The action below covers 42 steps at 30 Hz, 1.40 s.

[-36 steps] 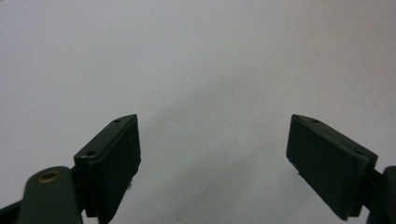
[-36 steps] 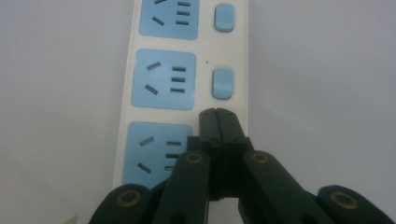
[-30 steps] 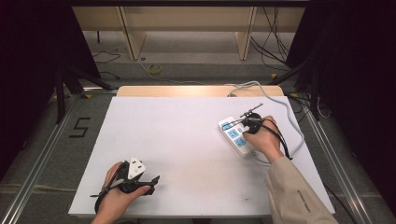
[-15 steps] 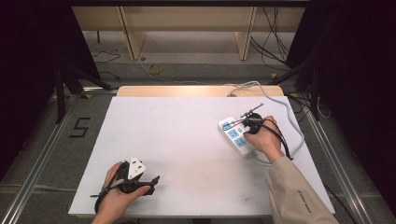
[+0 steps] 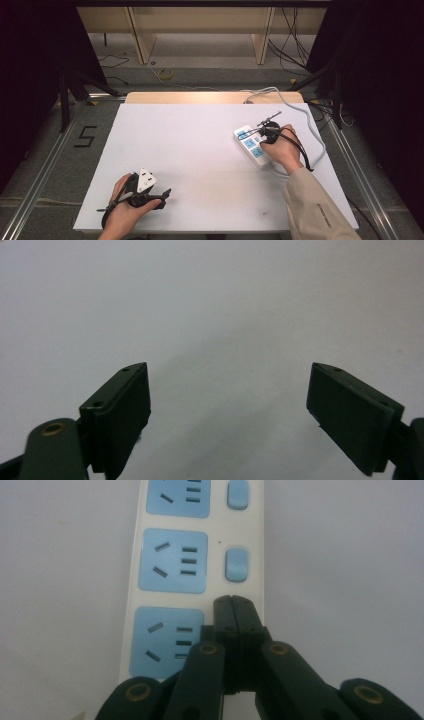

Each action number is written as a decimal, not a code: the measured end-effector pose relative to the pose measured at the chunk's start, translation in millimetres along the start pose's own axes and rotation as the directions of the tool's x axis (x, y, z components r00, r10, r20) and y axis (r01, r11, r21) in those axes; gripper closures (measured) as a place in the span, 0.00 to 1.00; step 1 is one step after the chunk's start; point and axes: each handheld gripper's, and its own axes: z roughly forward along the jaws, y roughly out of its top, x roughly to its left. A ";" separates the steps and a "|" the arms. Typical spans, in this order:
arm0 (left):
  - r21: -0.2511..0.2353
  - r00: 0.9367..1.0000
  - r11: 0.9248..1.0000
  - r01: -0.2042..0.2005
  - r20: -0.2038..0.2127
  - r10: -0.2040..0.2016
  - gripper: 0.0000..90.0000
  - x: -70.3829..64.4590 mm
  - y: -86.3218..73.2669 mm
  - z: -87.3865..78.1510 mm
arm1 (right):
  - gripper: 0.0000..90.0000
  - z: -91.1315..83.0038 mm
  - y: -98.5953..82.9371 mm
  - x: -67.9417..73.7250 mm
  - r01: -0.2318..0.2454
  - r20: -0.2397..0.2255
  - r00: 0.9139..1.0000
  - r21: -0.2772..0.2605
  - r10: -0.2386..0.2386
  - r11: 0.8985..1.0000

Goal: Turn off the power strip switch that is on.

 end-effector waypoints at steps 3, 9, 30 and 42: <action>-0.001 1.000 1.000 0.000 -0.001 0.000 0.19 0.7 -0.1 -0.5 | 1.00 0.4 0.9 0.3 -0.001 0.005 1.000 0.004 0.001 1.000; 0.001 1.000 1.000 0.000 -0.001 0.000 0.19 1.1 -0.3 -0.5 | 1.00 0.2 -0.1 -2.3 -0.014 -0.010 1.000 -0.006 0.014 1.000; 0.001 1.000 1.000 0.002 0.002 -0.002 0.20 0.5 -0.3 0.0 | 1.00 -6.7 -9.4 -4.0 -0.032 -0.005 0.999 -0.090 0.032 0.995; 0.000 1.000 1.000 0.003 0.003 -0.003 0.20 -0.6 -0.1 0.7 | 0.97 -20.9 -20.5 -3.0 -0.030 -0.040 0.999 -0.127 0.025 0.991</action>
